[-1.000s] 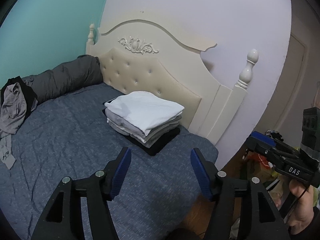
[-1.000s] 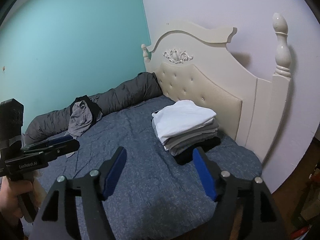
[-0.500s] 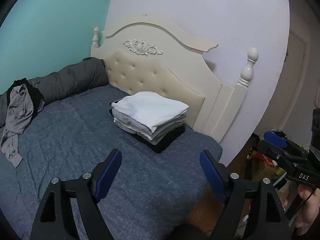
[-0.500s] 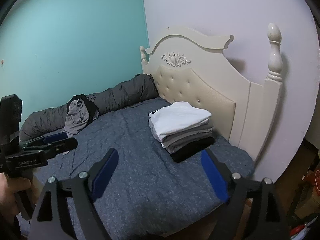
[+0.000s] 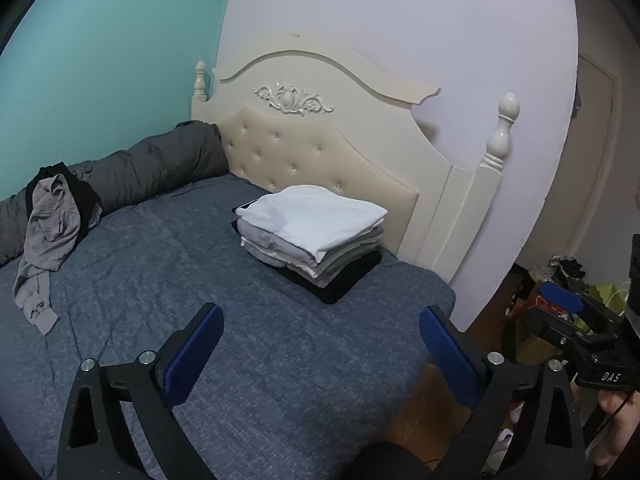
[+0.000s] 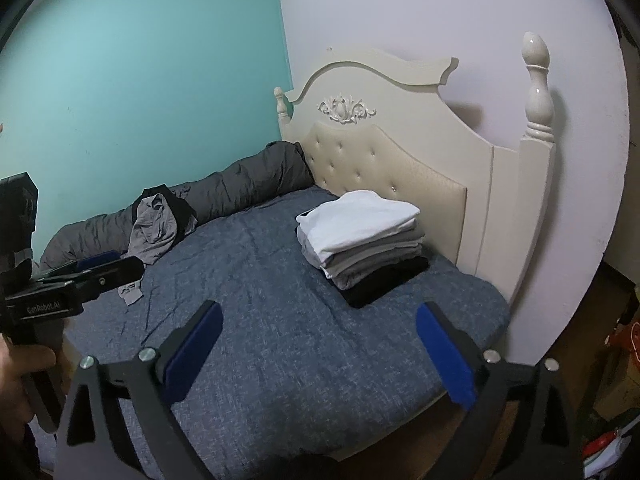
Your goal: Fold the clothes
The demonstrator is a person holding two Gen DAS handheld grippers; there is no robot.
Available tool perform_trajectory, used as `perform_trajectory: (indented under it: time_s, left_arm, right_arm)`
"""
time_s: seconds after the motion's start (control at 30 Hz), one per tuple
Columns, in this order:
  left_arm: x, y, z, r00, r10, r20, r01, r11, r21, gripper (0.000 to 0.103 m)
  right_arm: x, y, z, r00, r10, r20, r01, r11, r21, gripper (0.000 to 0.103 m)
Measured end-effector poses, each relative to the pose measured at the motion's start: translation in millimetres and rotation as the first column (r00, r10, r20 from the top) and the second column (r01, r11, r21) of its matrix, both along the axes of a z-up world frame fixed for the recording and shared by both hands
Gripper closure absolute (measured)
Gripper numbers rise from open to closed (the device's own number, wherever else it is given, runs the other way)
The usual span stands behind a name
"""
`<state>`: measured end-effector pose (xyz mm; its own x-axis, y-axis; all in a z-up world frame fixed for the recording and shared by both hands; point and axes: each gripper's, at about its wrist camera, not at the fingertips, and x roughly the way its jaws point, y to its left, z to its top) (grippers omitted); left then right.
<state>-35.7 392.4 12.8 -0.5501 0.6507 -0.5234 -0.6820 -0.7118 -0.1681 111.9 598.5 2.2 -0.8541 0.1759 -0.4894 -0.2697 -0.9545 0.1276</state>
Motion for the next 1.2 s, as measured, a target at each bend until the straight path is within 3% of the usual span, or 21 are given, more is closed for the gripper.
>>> perform_trajectory:
  time_s: [0.27,0.83,1.2]
  left_arm:
    - [4,-6,-5,1.0,-0.006,0.013,0.005,1.0,0.023,0.0]
    - [11,-7,-17,1.0,0.031,-0.004,-0.031,0.999,-0.038,0.0]
    - [11,-13,-23,1.0,0.019,0.016,-0.019,1.0,-0.017,0.0]
  right_arm:
    - [8,-6,-3,1.0,-0.02,-0.004,0.02,1.0,0.011,0.002]
    - [15,-8,-2,0.999,-0.033,-0.023,0.034,0.999,0.011,0.002]
    - [15,-4,-13,0.998,-0.06,-0.005,0.06,0.998,0.01,0.001]
